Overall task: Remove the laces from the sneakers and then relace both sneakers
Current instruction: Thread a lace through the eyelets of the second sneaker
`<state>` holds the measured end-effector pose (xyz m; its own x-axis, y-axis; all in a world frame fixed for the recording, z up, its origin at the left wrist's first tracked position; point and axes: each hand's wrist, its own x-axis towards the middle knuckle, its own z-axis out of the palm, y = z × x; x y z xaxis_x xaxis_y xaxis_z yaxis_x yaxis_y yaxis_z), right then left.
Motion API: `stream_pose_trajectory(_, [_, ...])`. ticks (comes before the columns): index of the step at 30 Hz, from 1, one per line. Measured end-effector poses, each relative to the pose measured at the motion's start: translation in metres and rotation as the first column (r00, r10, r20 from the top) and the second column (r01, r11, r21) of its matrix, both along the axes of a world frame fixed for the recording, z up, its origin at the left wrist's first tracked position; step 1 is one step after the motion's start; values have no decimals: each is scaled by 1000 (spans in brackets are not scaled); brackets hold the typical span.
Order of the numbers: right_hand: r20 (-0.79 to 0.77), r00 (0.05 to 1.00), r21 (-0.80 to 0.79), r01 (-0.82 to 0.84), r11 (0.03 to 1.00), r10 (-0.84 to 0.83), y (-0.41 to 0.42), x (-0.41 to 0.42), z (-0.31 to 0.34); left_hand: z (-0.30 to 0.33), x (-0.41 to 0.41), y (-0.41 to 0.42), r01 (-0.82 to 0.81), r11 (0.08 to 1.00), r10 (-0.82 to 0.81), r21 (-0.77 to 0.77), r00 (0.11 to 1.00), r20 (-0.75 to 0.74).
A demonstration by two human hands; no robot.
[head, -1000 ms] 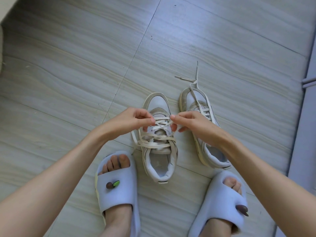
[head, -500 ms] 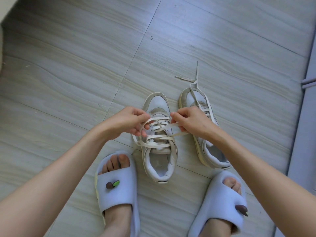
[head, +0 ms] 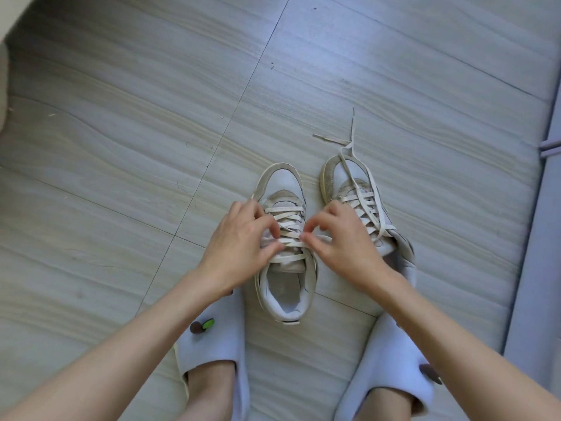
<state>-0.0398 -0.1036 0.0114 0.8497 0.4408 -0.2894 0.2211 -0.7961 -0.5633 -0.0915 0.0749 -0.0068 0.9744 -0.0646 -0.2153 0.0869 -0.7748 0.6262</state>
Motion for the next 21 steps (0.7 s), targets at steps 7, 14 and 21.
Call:
stream_pose_trajectory(7, [45,951,-262,-283,923,304,12,-2,2,1,3,-13,13,998,-9,54,997,-78])
stream_pose_trajectory(14, [-198,966,-57,-180,982,165,3,6,5,1,-7,4,-35,994,33,-99,999,-23])
stream_pose_trajectory(21, [-411,902,-66,115,991,-132,10,28,-9,-17,32,20,-559,773,388,-300,791,-473])
